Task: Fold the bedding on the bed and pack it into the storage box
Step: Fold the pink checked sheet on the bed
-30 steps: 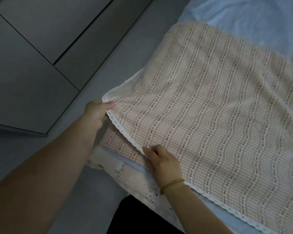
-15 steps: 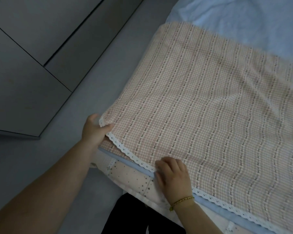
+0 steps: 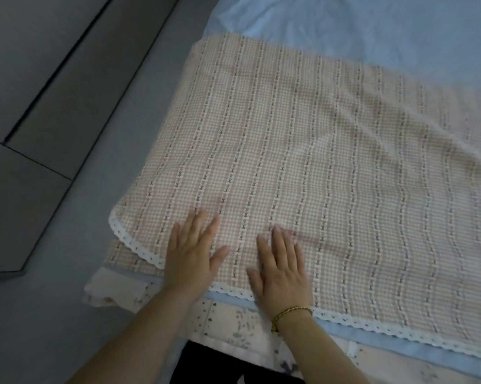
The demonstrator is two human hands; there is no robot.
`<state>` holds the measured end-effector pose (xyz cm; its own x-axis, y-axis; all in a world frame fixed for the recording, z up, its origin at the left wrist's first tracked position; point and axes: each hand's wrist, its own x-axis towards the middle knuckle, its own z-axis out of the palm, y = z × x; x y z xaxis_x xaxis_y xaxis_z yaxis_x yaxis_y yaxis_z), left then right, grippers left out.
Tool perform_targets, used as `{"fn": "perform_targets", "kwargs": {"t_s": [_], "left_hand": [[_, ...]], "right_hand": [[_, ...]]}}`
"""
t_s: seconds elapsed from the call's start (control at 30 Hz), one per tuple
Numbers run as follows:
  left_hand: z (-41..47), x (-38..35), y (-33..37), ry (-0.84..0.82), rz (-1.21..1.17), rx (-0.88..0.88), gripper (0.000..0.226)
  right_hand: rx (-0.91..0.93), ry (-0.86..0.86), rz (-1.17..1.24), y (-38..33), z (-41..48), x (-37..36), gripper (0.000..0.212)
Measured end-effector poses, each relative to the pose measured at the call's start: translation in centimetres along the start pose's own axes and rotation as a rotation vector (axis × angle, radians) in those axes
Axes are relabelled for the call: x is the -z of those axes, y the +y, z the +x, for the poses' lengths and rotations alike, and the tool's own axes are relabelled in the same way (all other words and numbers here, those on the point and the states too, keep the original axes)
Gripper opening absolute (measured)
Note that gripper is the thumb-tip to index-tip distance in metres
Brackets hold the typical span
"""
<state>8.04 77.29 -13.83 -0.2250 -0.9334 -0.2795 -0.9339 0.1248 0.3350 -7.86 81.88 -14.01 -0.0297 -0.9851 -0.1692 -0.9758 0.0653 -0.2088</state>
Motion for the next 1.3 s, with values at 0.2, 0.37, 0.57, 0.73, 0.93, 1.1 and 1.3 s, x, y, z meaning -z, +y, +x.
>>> {"fn": "perform_targets", "kwargs": {"t_s": [0.2,0.37,0.57,0.73,0.93,1.1,1.3], "left_hand": [[0.3,-0.5,-0.3,-0.086,0.193,0.039,0.075],[2.1,0.4,3.9,0.084,0.055,0.243,0.054],[5.4,-3.1,15.6,0.027,0.045,-0.065,0.093],[7.7,-6.4,27.7,0.004,0.085,-0.227,0.095],[11.4,-8.6,36.9,0.007,0.163,-0.087,0.059],[18.2,-8.8,39.4,0.109,0.127,0.008,0.060],[23.0,-11.0,40.0,0.194,0.119,0.007,0.068]], "right_hand": [[-0.175,-0.207,-0.192,11.7,-1.8,1.8,0.074],[-0.684,-0.177,-0.113,24.4,-4.7,7.1,0.073],[-0.623,-0.275,-0.085,27.0,-4.5,7.8,0.057],[-0.195,-0.203,-0.145,31.4,-3.8,7.9,0.067],[0.010,-0.269,-0.237,40.8,-0.6,10.3,0.073],[-0.117,-0.206,-0.305,51.6,5.3,13.9,0.109],[-0.386,0.025,-0.105,54.6,11.8,14.9,0.073]]}}
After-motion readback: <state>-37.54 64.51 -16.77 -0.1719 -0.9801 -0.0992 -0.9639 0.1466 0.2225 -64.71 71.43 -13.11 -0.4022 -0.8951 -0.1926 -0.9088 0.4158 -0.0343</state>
